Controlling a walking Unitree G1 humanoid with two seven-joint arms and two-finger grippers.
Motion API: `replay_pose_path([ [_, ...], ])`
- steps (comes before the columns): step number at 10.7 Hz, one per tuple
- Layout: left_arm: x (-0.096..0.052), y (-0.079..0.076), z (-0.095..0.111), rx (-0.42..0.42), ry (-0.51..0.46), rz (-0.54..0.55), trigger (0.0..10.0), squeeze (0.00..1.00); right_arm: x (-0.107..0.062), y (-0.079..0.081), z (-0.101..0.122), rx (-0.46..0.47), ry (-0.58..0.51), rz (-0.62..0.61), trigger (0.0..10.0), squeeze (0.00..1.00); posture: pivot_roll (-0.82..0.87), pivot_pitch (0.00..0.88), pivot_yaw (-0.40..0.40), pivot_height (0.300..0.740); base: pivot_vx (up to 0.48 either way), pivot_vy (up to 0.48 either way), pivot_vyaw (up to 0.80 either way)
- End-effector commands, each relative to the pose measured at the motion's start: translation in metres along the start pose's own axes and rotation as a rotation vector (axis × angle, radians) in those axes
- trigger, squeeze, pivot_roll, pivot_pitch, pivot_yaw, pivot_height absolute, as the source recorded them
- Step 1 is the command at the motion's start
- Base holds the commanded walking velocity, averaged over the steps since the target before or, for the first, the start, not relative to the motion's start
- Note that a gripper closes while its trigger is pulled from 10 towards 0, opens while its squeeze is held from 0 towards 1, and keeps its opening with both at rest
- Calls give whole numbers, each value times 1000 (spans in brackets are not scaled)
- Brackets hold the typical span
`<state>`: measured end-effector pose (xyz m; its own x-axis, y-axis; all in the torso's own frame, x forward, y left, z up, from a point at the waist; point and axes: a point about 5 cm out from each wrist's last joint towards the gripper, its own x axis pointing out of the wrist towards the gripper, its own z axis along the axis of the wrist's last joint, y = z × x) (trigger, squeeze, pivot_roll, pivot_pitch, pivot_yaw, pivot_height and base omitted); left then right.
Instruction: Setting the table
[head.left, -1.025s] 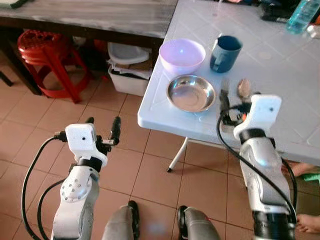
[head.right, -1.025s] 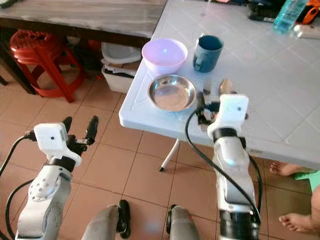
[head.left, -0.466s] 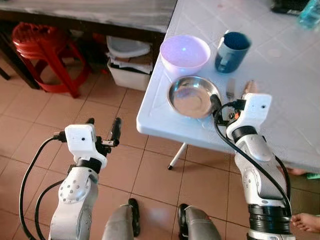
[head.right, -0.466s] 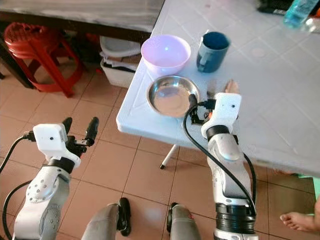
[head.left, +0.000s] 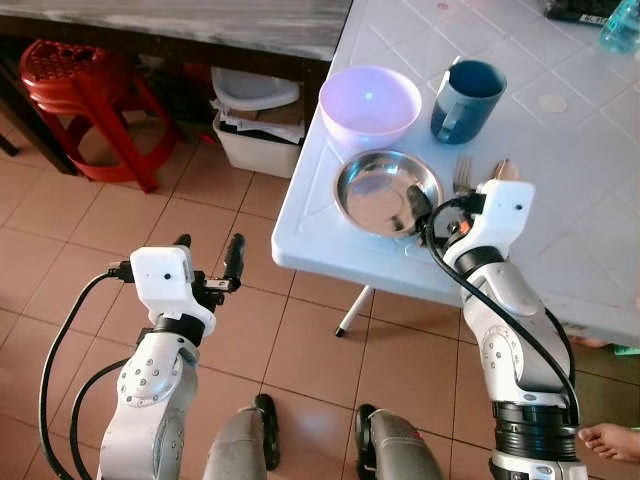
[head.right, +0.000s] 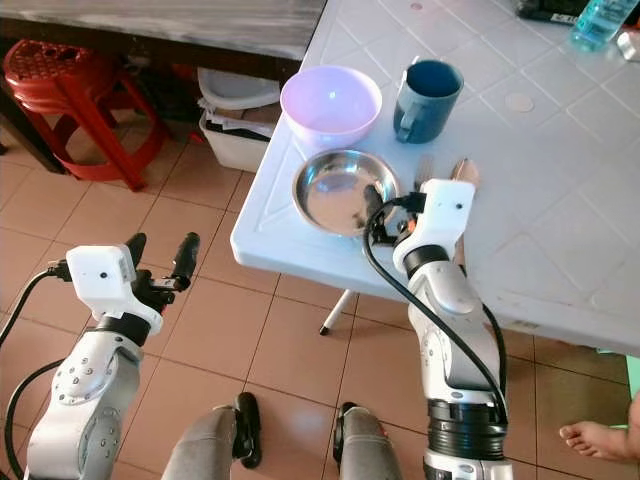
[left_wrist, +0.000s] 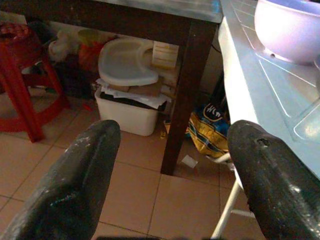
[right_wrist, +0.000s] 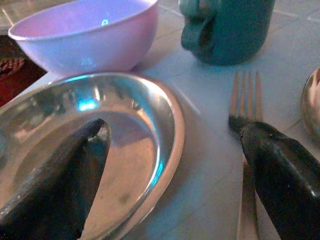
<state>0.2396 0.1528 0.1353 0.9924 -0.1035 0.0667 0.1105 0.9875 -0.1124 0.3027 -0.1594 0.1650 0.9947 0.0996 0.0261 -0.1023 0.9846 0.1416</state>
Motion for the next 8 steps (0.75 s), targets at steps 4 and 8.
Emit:
replay_pose_path([
  [4, -2, 0, -1, 10, 12, 5, 10000, 0, -5, 18, -9, 63, 67, 126, 10000, 0, -16, 276, 12, 740, 0, 0, 0],
  [8, -2, -1, -2, 14, 15, -1, 10000, 0, -10, 16, -17, 198, 125, 90, 0, 0, -20, 278, 8, 740, 0, 0, 0],
])
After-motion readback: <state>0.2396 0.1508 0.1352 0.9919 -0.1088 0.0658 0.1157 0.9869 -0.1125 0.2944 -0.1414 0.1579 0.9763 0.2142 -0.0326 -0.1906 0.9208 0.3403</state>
